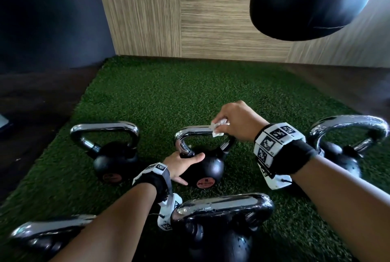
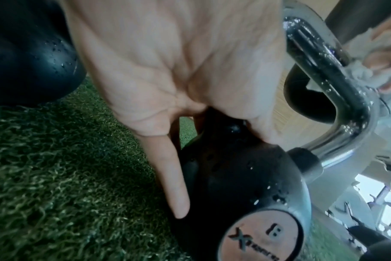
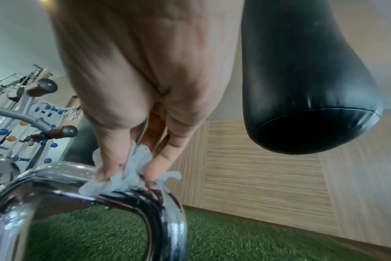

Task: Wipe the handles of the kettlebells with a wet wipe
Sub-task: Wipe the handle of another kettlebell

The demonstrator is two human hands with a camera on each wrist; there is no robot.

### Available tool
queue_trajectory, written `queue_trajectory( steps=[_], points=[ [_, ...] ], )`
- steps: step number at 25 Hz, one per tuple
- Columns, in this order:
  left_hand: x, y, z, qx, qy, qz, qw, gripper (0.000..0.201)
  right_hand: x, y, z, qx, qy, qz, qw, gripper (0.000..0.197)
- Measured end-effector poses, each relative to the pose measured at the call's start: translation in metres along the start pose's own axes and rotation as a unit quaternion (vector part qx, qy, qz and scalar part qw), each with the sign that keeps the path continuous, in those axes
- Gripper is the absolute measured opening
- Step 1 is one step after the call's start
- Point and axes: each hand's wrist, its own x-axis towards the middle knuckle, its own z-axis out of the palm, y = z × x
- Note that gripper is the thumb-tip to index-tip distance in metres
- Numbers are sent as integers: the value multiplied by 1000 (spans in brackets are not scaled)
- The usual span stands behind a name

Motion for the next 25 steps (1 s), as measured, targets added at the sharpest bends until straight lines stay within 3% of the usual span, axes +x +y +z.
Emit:
queue_trajectory(
  steps=[3, 5, 12, 18, 23, 25],
  points=[
    [3, -3, 1, -30, -15, 11, 999, 48, 2, -3, -2, -15, -6, 11, 1000, 25],
    [4, -5, 2, -48, -19, 19, 999, 44, 1, -3, -1, -19, -8, 8, 1000, 25],
    [2, -3, 3, -55, -25, 18, 998, 71, -12, 22, -5, -18, -12, 47, 999, 24],
    [3, -5, 4, -50, -14, 31, 998, 72, -18, 35, -2, 13, -1, 70, 997, 20],
    [0, -6, 5, -48, -8, 46, 998, 73, -16, 45, 1, -64, -81, 93, 990, 2],
    [0, -6, 4, -58, -10, 46, 997, 73, -18, 55, 7, -32, -62, 102, 992, 5]
  ],
)
